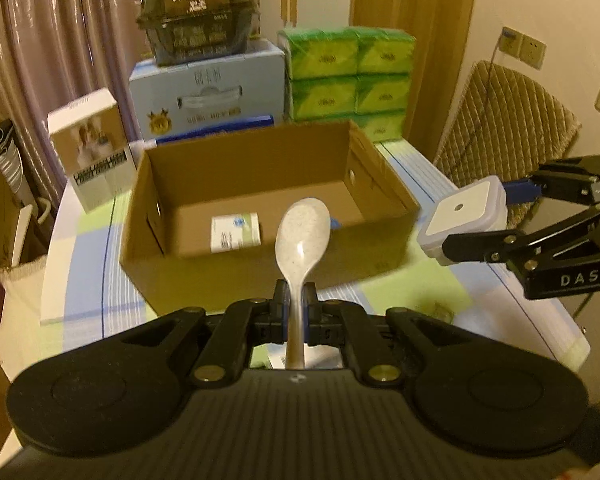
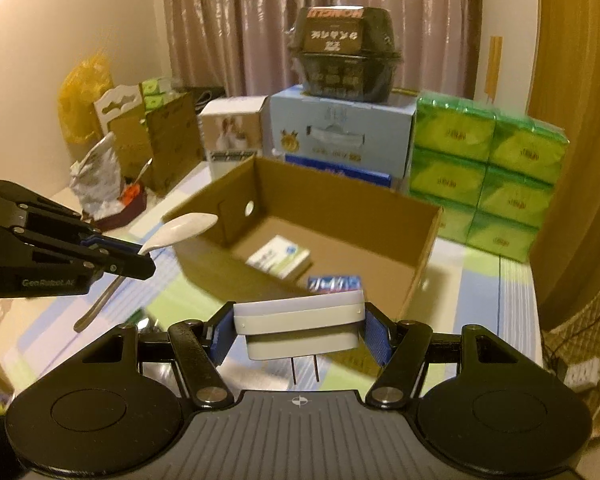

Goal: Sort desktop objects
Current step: 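Lift the spoon and plug adapter and carry both over the cardboard box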

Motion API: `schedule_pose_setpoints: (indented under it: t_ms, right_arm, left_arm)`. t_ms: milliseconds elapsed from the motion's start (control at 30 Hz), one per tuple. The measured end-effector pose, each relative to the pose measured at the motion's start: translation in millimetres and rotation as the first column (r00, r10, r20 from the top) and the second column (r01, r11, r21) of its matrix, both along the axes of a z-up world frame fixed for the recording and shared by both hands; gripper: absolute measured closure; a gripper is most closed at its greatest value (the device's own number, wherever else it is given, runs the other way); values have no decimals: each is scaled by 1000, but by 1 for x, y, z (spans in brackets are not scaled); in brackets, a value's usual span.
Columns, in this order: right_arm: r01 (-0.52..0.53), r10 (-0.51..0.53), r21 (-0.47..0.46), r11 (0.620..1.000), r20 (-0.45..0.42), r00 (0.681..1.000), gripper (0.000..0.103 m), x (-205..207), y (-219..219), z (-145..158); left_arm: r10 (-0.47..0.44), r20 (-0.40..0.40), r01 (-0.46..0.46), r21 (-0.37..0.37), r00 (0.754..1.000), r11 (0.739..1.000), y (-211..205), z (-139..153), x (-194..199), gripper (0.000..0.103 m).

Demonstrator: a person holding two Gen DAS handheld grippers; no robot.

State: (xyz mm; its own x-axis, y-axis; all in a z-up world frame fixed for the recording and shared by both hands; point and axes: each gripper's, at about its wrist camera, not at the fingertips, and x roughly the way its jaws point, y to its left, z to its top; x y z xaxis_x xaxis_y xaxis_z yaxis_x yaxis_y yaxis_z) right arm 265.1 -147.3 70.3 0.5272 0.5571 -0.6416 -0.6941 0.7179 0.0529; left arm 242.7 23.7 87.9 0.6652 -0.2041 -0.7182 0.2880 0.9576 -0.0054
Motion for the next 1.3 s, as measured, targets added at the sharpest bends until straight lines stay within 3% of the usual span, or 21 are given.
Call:
schedule_pose_setpoints:
  t_ms: [333,667,1067,1300]
  right_arm:
    - [53,-52,36,998,-11,999,41,83,31,-4]
    - [103,-98,58,993,-87,991,41,141,51,-37]
    - [98,-93,25,995,-147,985,41,163,65,-85]
    - [103,-99,14,995,-159,982,41,167,68,-94]
  left_arm:
    - [31,-1,-31,-41,1000,999,17,9,99,99]
    - [56,-24,-58,-53,998,997,28,-21,172,99]
    - [83,-110,-91,-78,990,993,36,-82,204,99]
    - [98,-114,-110,-98,989,989,42,-88,207,95]
